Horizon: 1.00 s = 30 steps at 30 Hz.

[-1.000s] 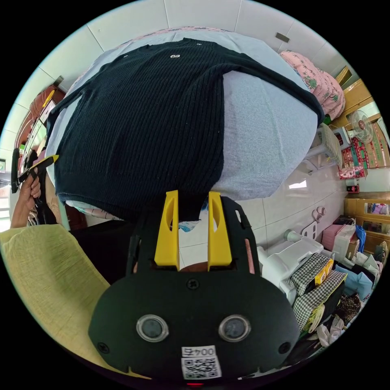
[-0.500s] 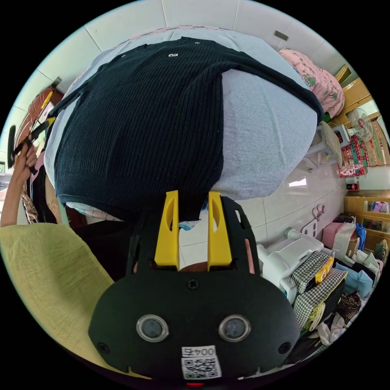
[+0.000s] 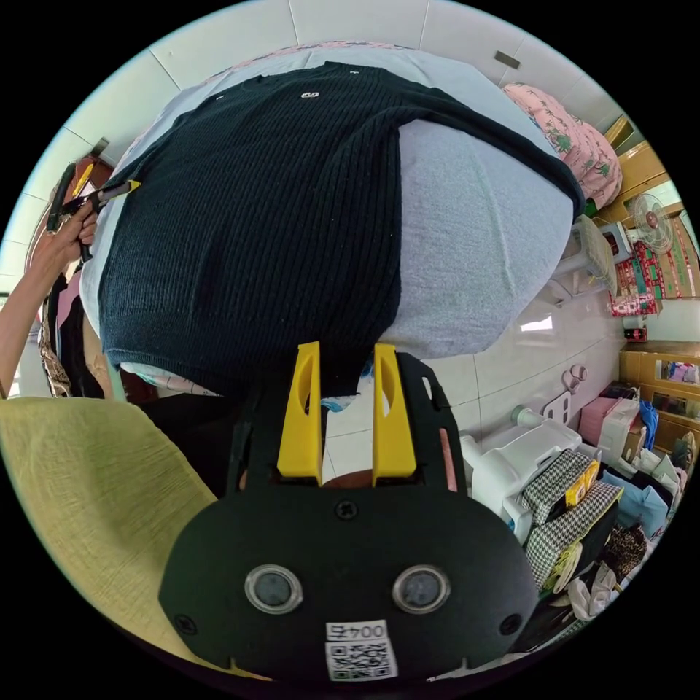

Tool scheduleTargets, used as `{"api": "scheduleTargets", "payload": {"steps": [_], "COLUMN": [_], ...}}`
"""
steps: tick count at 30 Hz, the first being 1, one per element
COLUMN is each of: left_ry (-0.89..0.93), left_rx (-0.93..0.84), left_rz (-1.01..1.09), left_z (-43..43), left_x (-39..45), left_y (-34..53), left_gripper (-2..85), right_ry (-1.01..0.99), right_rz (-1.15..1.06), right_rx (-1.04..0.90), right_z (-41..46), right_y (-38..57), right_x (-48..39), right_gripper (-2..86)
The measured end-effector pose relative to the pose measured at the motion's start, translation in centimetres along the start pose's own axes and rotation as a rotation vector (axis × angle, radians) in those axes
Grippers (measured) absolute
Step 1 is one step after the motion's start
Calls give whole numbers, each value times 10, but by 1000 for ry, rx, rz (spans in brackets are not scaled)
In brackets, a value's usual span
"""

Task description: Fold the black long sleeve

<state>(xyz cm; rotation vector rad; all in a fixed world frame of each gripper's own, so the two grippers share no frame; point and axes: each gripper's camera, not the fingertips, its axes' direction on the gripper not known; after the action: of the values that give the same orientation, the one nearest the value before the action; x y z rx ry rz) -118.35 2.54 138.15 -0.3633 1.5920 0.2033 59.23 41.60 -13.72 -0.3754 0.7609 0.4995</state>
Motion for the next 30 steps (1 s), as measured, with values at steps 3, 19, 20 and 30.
{"api": "scheduleTargets", "payload": {"steps": [3,19,20,30], "left_ry": [95,145,135,153], "left_rx": [62,-56,-78,-66], "left_rz": [-44,236,232,162], "left_z": [-7,-15,-9,-4], "left_x": [-11,82,84,73], "left_y": [9,174,179,184], "left_gripper": [9,13,12,7], "right_ry": [0,-112,-93,-116], "right_rz": [-6,130,110,77], "right_rx": [5,247,253,211], "right_z": [0,-38,-39,-20], "right_y": [3,-10,-28,-131], "right_x": [2,83,81,78], "right_gripper": [110,74,74,81]}}
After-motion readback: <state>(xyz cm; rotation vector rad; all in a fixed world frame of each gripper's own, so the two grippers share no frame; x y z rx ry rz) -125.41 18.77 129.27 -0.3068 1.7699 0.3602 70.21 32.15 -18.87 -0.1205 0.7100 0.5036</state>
